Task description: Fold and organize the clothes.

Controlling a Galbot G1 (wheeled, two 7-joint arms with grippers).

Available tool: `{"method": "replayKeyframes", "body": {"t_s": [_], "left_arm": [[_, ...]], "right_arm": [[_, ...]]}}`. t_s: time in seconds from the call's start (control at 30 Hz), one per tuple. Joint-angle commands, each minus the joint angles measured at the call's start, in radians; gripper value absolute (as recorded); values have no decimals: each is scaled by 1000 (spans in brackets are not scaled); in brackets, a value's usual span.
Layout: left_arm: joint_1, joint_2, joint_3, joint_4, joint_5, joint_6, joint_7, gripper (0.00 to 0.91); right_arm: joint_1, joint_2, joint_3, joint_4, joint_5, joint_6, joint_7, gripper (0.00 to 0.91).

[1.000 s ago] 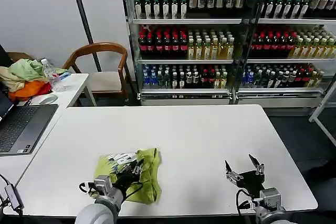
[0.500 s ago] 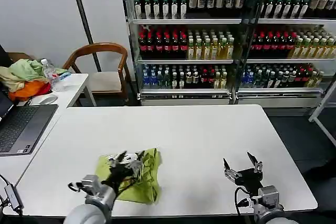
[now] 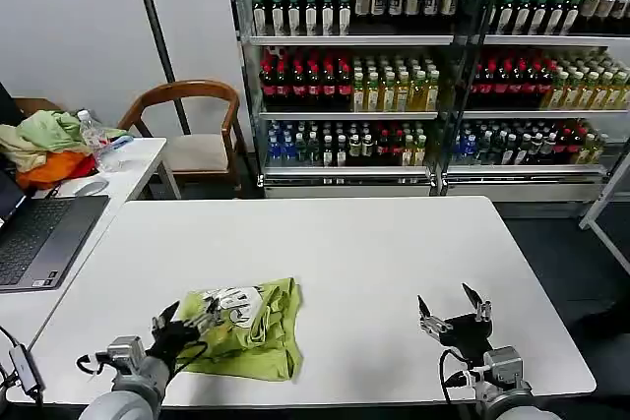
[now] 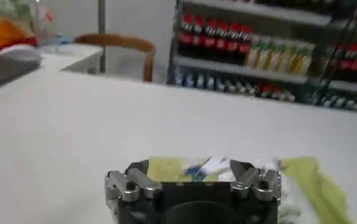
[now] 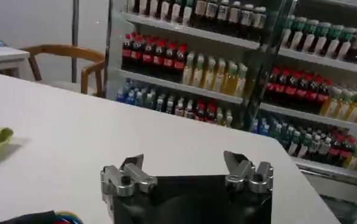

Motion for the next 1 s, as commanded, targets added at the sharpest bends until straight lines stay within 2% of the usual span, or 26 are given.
{"method": "replayKeyframes", "body": {"t_s": [0.03,0.23,0.27,0.3,0.33,0.67,0.87,1.0], "left_arm": [[13,5,-39,85,-2,47,-25,907],[22,4,-20,70,5,68,-37,907],[21,1,-15,72,6,67,-36,574],[19,-2,-13,75,6,66,-37,91],[17,-9,-10,77,4,61,-37,40],[32,-31,12,50,4,39,-20,40],[21,-38,14,82,38,-16,-4,40],[18,-36,12,75,58,-19,25,40]], "right_arm": [[3,0,-2,-2,0,1,0,907],[10,-1,-11,-12,0,1,0,907],[11,-1,-13,-13,0,0,0,907],[12,-1,-14,-13,0,0,0,907],[12,-2,-15,-12,0,0,0,907],[13,0,-15,-14,0,0,1,907],[9,1,-11,-10,-1,1,1,907],[9,1,-10,-7,-2,0,1,907]]}}
